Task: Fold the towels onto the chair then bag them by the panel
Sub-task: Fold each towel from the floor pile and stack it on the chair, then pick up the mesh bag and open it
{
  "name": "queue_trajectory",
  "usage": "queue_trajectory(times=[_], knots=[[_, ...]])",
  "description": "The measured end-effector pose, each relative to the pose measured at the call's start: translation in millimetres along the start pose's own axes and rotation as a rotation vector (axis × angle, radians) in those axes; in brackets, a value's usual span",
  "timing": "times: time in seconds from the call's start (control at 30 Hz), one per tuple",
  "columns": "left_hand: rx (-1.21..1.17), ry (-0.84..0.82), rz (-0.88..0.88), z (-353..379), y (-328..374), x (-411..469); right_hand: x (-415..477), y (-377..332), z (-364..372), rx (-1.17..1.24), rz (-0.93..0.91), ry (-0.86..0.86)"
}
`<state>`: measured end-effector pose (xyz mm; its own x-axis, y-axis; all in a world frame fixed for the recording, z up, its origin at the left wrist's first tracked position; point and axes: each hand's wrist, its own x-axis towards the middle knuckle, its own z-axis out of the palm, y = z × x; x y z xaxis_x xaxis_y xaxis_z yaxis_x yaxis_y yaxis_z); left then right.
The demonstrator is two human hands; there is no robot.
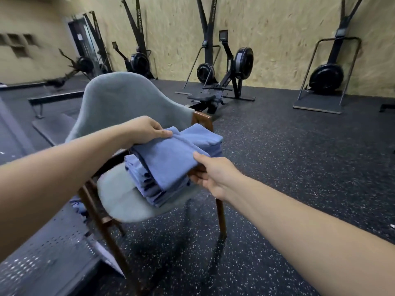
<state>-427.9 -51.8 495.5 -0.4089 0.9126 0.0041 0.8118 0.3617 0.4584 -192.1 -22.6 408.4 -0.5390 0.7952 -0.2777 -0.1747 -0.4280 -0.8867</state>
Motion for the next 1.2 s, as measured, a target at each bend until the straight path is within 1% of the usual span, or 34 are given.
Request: queue_trajectory(times=[0.13,0.23,0.4,0.5,0.6,0.67,0.8,0.93,1.07,1.2], knots=[[0.078,-0.004,-0.046,-11.3,-28.2,35.4,34.0,3.2,29.7,0.056,0.029,0.004],[0.135,-0.004,-0.041,-7.6,-47.6,52.9,48.2,9.9,40.0,0.061,0.057,0.003],[0.208,-0.036,-0.036,16.3,-68.2,60.2,47.1,22.5,40.4,-0.014,0.082,0.001],[0.268,0.065,0.025,24.9,-66.4,58.7,35.0,25.6,28.7,-0.102,0.049,0.005],[0.223,0.198,0.123,26.1,-46.0,50.2,17.9,26.3,9.5,-0.196,-0.021,0.009],[0.217,0.230,0.199,28.2,-23.1,38.5,4.3,25.6,-7.0,-0.278,-0.077,0.025],[0.160,0.155,0.294,49.4,29.1,2.4,-24.7,25.9,-49.1,-0.402,-0.137,0.062],[0.175,0.078,0.426,94.2,76.9,-34.5,-55.3,32.5,-101.4,-0.520,-0.180,0.109],[0.164,-0.079,0.525,152.9,117.4,-74.0,-85.4,53.4,-161.4,-0.629,-0.162,0.173],[0.168,-0.245,0.586,219.4,148.9,-110.1,-117.8,93.8,-220.4,-0.711,-0.091,0.265]])
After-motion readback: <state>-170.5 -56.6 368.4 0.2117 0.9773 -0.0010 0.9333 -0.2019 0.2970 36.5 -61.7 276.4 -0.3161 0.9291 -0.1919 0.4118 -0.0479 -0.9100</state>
